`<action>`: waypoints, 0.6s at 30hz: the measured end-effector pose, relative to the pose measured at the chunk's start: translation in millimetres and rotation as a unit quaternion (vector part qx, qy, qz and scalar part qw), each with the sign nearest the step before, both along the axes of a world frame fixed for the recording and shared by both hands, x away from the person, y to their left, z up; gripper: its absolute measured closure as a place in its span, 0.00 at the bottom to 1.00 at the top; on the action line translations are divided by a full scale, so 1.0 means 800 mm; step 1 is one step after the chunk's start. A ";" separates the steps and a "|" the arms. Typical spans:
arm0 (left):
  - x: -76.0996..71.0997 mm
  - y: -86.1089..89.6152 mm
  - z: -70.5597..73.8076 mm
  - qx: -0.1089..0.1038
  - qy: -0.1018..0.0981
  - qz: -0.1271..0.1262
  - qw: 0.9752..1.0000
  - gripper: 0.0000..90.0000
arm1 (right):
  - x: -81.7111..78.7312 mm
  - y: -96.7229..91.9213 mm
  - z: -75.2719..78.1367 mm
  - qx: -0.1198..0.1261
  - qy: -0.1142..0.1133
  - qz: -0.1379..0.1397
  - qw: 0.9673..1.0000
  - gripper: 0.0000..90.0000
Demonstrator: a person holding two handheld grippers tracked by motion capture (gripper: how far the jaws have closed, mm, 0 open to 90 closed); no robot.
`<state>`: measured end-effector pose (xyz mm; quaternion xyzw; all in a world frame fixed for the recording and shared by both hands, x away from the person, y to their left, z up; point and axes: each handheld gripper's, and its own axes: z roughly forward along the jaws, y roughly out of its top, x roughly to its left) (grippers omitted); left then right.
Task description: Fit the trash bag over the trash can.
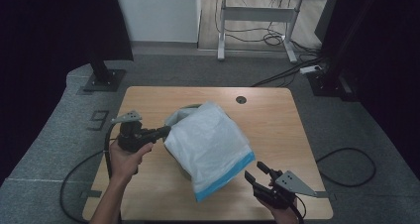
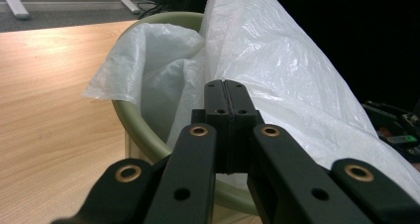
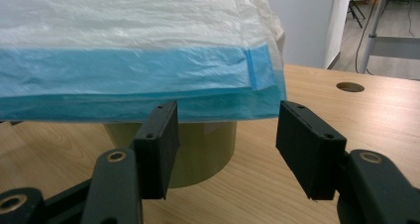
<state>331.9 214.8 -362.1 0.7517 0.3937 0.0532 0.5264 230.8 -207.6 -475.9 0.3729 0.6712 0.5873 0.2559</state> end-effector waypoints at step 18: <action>0.005 0.010 -0.005 -0.006 0.009 0.005 1.000 0.99 | 0.018 0.005 -0.001 0.002 -0.005 0.028 1.000 0.44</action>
